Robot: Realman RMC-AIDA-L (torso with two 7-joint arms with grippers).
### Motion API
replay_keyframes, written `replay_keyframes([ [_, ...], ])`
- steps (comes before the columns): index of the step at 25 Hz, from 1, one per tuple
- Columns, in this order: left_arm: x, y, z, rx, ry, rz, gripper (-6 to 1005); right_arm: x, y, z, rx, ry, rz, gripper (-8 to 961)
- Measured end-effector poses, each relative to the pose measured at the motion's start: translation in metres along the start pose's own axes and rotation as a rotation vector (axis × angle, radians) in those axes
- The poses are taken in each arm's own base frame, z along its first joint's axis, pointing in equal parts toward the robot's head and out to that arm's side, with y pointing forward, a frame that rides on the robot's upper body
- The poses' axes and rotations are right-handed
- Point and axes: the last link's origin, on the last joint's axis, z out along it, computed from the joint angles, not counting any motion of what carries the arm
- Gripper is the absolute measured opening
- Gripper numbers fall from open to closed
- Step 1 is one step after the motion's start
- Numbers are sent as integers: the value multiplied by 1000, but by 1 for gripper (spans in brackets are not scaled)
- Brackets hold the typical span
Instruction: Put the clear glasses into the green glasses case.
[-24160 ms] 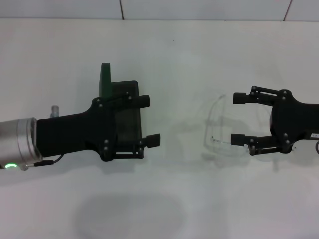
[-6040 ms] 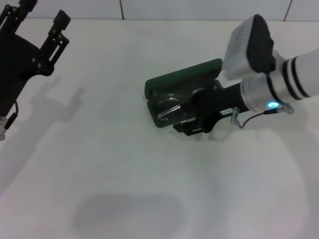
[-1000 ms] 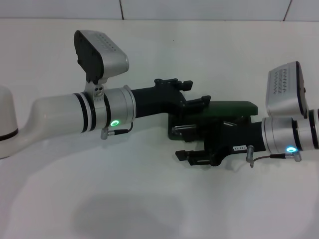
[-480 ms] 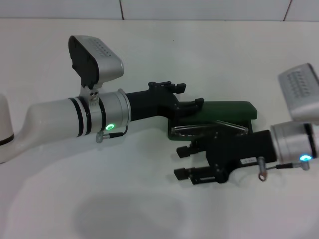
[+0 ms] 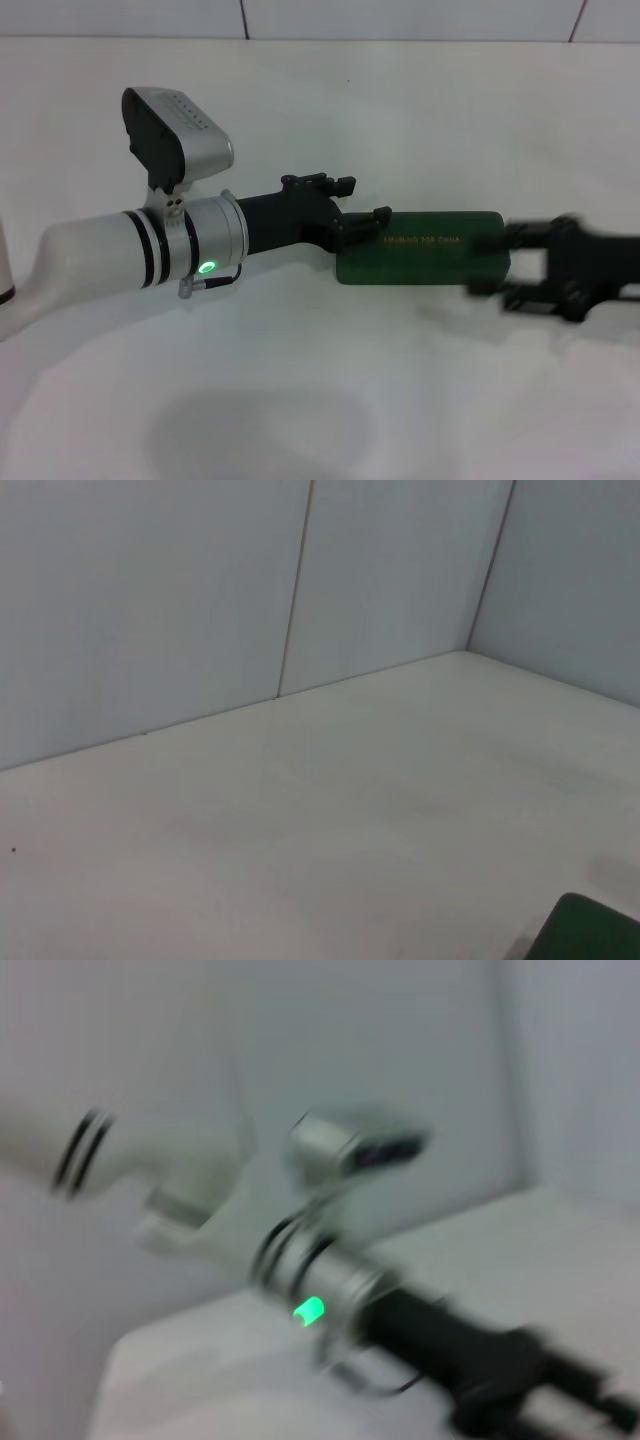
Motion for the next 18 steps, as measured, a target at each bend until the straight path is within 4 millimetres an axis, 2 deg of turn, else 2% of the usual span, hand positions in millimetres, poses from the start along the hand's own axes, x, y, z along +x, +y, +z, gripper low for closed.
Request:
replay_keyframes([
  [1, 0, 0, 0, 0, 0, 1, 666, -1, -2, -12, 45, -42, 4, 569],
  [2, 0, 0, 0, 0, 0, 1, 666, -1, -2, -12, 45, -42, 4, 569],
  [3, 0, 0, 0, 0, 0, 3, 666, -1, -2, -24, 88, -90, 3, 569],
  [4, 1, 0, 0, -1, 0, 6, 666, 0, -1, -43, 181, -190, -14, 569],
  [7, 3, 0, 1, -1, 7, 18, 666, 1, 1, -57, 275, -287, -49, 570],
  [10, 11, 1, 0, -9, 51, 22, 665, 1, 4, -60, 299, -340, -92, 571],
  [14, 32, 20, -9, -155, 181, 105, 668, -1, 2, -61, 298, -345, -131, 571],
  [16, 36, 30, -25, -241, 252, 167, 675, -3, 0, -55, 259, -309, -140, 572],
  [18, 35, 31, -47, -269, 309, 194, 681, -8, -4, -41, 195, -261, -157, 572],
])
